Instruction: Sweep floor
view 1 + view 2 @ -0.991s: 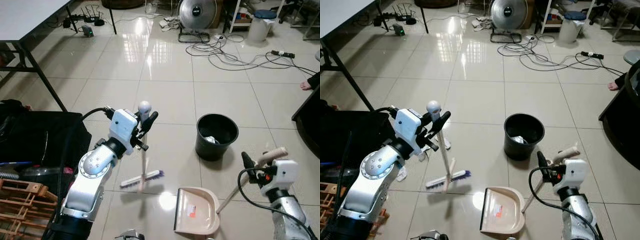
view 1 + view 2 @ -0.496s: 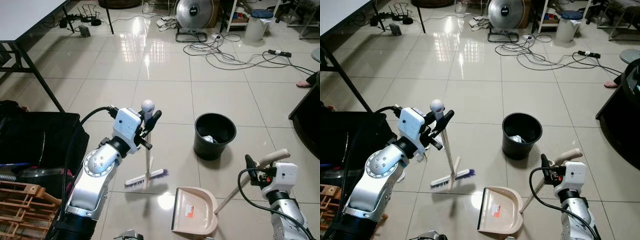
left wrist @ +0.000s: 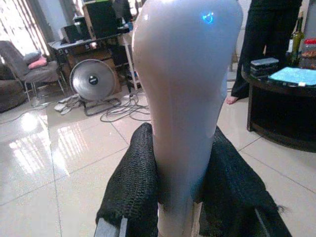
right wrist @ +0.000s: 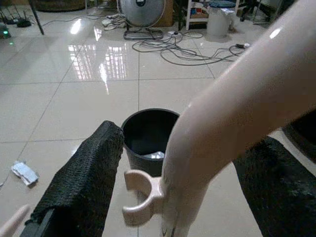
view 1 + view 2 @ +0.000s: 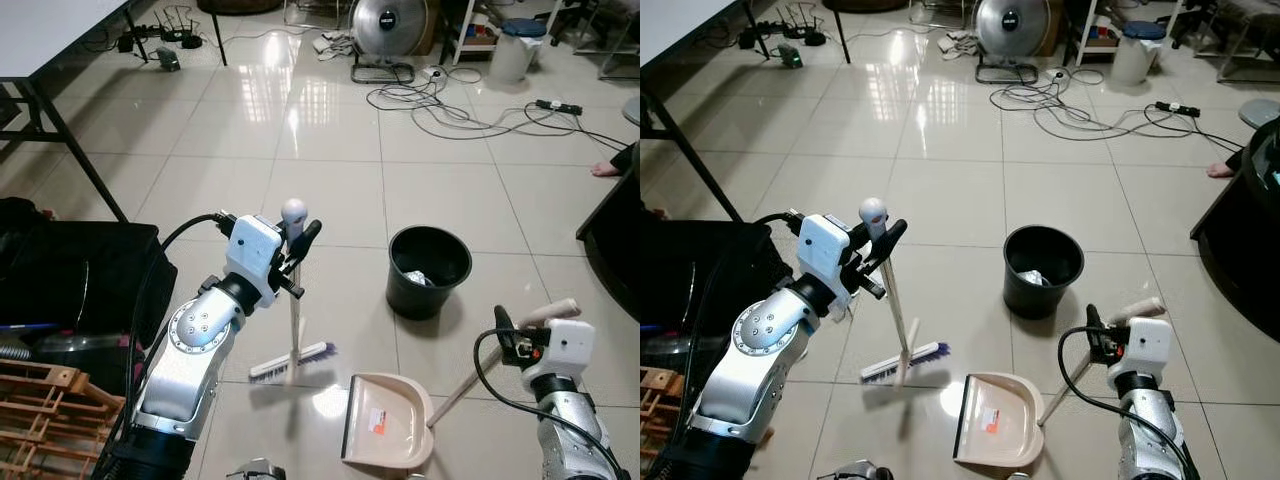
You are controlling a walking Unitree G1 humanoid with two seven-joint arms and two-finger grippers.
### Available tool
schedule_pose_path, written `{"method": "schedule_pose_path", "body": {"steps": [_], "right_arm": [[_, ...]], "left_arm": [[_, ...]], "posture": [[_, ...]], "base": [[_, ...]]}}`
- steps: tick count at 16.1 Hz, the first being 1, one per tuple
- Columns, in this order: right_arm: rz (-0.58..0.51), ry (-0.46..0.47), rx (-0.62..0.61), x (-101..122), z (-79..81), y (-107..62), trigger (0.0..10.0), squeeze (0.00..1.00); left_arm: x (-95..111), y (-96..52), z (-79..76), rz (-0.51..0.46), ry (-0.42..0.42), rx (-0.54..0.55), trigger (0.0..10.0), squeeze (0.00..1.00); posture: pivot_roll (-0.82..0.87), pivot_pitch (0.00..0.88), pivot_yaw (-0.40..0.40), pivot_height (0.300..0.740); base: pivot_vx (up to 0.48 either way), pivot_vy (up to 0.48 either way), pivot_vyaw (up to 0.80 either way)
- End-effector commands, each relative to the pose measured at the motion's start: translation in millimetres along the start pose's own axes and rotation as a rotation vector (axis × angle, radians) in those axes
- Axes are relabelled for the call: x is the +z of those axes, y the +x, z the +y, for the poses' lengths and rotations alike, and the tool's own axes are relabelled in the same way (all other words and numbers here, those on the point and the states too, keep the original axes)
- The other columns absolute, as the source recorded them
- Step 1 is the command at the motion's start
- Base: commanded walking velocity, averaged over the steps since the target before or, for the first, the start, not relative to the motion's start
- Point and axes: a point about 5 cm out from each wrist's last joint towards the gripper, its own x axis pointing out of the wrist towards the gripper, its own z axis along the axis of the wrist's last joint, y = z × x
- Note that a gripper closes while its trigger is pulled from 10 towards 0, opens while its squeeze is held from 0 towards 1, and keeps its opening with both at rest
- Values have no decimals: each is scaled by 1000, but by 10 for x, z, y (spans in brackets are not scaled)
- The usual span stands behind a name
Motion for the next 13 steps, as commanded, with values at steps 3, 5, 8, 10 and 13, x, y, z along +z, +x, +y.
{"method": "schedule_pose_path", "body": {"steps": [3,5,8,10,13], "right_arm": [[-9,-43,37,52,3,51,10000,0],[10,-47,67,46,26,74,10000,0],[19,-69,80,51,13,84,10000,0],[23,-74,93,48,-1,76,4745,0],[39,-82,99,36,-44,67,0,0]], "left_arm": [[100,-15,61,-32,48,20,10000,0],[92,-24,88,-28,51,30,10000,0],[67,-69,90,-10,36,25,10000,0],[43,-92,89,7,2,20,10000,0],[-10,-126,111,29,-33,-1,10000,0]], "posture": [[104,69,26,740],[111,70,23,740],[110,72,25,740],[112,77,27,740],[112,78,31,740]], "base": [[0,0,0],[0,0,0],[0,0,0],[0,0,0],[0,0,0]]}}
